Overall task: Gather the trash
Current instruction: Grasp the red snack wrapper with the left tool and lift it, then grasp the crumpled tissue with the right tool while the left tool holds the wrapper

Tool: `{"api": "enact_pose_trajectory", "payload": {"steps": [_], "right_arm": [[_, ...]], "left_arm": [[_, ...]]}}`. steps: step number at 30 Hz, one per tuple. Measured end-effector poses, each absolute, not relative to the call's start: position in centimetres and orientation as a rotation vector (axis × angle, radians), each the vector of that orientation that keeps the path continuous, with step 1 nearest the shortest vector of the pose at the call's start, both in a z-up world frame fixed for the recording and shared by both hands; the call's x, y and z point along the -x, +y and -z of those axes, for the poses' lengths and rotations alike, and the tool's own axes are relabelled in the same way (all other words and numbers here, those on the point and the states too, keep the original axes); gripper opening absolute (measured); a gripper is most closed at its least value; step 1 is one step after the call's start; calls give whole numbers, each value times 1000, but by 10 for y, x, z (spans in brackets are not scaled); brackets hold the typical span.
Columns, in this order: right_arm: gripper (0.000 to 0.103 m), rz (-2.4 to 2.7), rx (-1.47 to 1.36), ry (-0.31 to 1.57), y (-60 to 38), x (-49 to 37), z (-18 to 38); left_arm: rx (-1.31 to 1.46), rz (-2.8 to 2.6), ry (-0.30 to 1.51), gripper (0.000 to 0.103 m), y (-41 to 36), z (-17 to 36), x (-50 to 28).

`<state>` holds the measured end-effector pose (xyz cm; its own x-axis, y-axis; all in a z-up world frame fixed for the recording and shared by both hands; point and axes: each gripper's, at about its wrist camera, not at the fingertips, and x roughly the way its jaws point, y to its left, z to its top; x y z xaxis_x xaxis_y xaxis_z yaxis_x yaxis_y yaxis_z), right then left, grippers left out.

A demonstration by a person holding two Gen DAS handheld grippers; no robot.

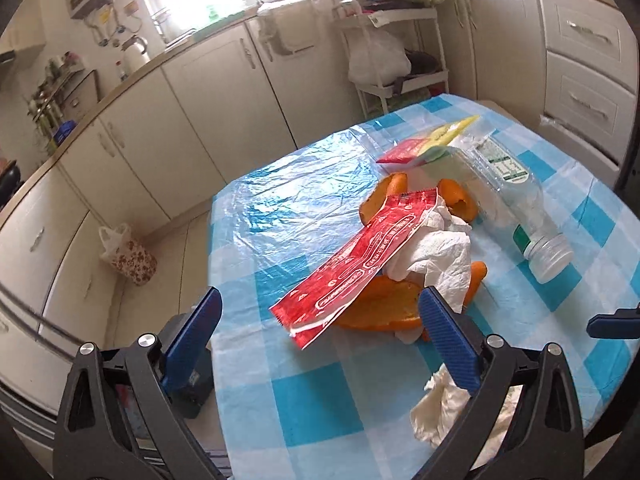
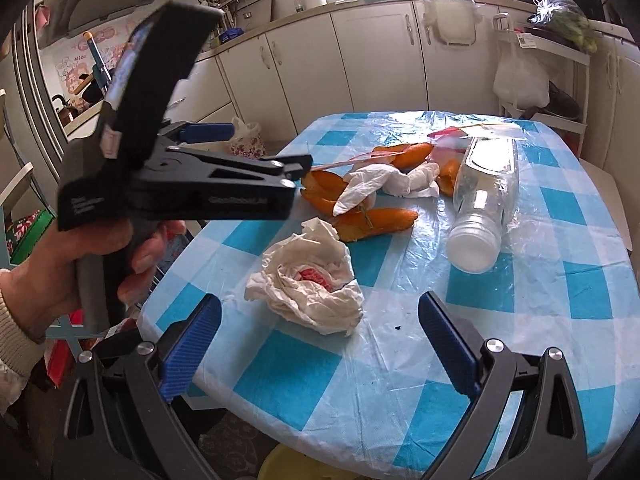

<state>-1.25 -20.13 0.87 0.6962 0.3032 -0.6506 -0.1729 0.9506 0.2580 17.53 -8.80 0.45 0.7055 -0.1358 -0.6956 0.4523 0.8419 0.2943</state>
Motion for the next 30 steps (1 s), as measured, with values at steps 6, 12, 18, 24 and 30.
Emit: {"api": "enact_pose_trajectory", "payload": {"steps": [6,12,18,24,30], "right_arm": [[95,-283,-262,766,-209,6,-6],[95,-293,-286,768,-212,4,-6],[95,-281,-317,778,-218,2,-2],[95,-277,-307,776,-216,3,-1],[95,-264,-280,765,-213,-1,-2]], "left_arm": [[-446,381,756,83,-104,1,-201],[-523,450,817,50,-123,14,-216],[-452,475,865,5,-118,14,-229],[-286,458,875,1,-89,2,-232],[-77,419,824,1,-39,-28,-210]]}}
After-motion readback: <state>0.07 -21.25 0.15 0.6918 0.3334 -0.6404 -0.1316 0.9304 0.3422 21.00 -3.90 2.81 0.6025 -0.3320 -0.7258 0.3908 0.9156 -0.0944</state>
